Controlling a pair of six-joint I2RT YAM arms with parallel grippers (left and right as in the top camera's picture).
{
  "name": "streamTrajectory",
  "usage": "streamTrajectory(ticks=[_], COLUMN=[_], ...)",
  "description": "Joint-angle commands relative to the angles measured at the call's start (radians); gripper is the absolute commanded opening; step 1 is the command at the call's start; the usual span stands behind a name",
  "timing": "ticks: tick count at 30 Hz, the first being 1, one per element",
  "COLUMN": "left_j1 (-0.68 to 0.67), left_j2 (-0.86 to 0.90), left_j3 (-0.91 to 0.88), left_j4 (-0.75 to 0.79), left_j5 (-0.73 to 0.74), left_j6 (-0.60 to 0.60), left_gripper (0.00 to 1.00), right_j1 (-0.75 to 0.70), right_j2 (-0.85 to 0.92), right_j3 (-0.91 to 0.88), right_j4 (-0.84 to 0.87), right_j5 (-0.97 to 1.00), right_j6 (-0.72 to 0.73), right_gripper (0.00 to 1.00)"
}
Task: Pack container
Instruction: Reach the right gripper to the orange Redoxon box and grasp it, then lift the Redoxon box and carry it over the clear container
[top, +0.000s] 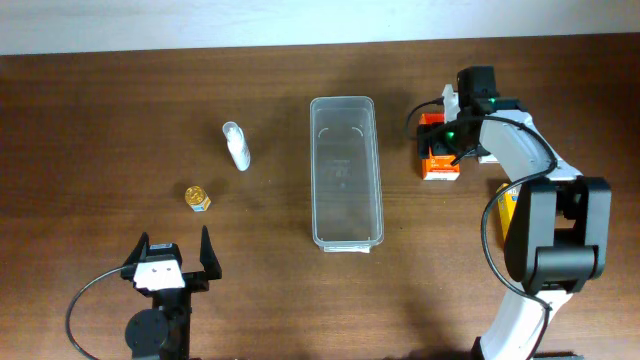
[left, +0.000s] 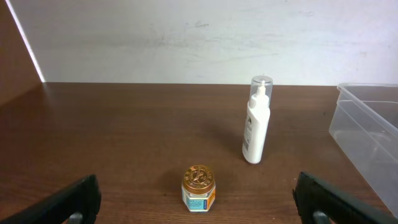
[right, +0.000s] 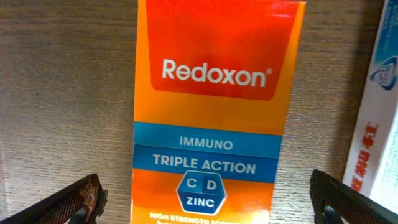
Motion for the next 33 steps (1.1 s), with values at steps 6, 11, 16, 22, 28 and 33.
streamTrajectory(ticks=[6,11,16,22,28,33], left_j1=[0.003,0.003,0.003,0.003,0.003,0.003], left_j2=[-0.006,-0.006,-0.006,-0.006,-0.006,-0.006], left_j3=[-0.009,-0.009,-0.009,-0.009,-0.009,-0.009], left_j4=[0.006,0.006,0.006,0.006,0.006,0.006], left_j5=[-0.006,-0.006,-0.006,-0.006,-0.006,-0.006], left_j6=[0.015,0.015,0.015,0.015,0.015,0.015], left_gripper=[1.0,1.0,0.99,0.99,0.99,1.0], right_j1=[0.034,0.034,0.034,0.034,0.034,0.034], right_j2=[0.06,0.087,0.094,0.094,0.093,0.09], right_j3=[0.013,0.013,0.013,0.013,0.027,0.116], right_j4=[0.009,0.01,0.011,0.015,0.013,-0.045], right_j5=[0.083,0.084,0.083,0.083,0.083,0.083], right_j6=[0.072,0.072,0.072,0.072,0.072,0.071], right_gripper=[0.98,0.99,0.96,0.63,0.52,0.52])
